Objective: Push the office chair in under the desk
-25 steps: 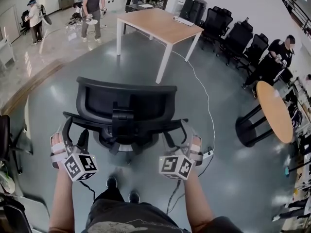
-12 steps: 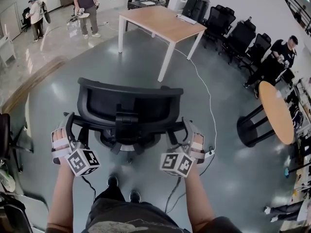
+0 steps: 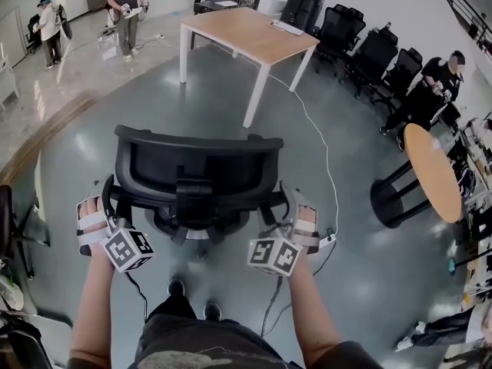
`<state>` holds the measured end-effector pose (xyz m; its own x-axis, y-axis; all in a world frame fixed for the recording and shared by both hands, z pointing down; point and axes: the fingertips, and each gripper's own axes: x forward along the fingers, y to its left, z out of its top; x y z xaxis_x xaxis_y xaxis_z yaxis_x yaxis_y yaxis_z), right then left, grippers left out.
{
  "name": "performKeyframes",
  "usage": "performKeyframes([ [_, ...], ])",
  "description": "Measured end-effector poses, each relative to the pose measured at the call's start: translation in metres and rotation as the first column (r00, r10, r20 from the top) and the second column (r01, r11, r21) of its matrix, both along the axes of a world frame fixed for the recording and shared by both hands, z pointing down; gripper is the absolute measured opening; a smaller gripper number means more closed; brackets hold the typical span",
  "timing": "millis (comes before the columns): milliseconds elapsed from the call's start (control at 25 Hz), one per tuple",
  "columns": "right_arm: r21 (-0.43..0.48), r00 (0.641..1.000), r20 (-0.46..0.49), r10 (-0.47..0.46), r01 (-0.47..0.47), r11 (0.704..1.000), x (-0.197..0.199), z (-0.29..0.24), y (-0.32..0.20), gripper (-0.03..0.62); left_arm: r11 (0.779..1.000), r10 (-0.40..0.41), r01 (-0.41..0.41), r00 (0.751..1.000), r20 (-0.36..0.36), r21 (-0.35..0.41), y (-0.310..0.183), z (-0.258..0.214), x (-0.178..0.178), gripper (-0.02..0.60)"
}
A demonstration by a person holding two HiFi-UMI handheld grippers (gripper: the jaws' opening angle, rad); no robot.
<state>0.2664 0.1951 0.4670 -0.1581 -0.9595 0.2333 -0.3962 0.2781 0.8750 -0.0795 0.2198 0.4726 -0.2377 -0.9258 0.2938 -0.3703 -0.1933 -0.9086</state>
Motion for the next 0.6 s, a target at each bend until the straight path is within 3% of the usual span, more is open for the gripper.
performKeyframes([
  [200,0.009,0.998,-0.055,0.007,-0.006,1.000,-0.0008,0.0048,-0.0055,0.287,1.000,-0.003,0.003,1.000,0.025,-0.006,-0.0082,0.0016,0.0027,0.277],
  [600,0.028,0.998,-0.054,0.024,-0.022,0.999,-0.0046,-0.0043,-0.0029,0.261,1.000,-0.009,0.009,1.000,0.022,0.007,-0.0119,0.0011,0.0023,0.272],
])
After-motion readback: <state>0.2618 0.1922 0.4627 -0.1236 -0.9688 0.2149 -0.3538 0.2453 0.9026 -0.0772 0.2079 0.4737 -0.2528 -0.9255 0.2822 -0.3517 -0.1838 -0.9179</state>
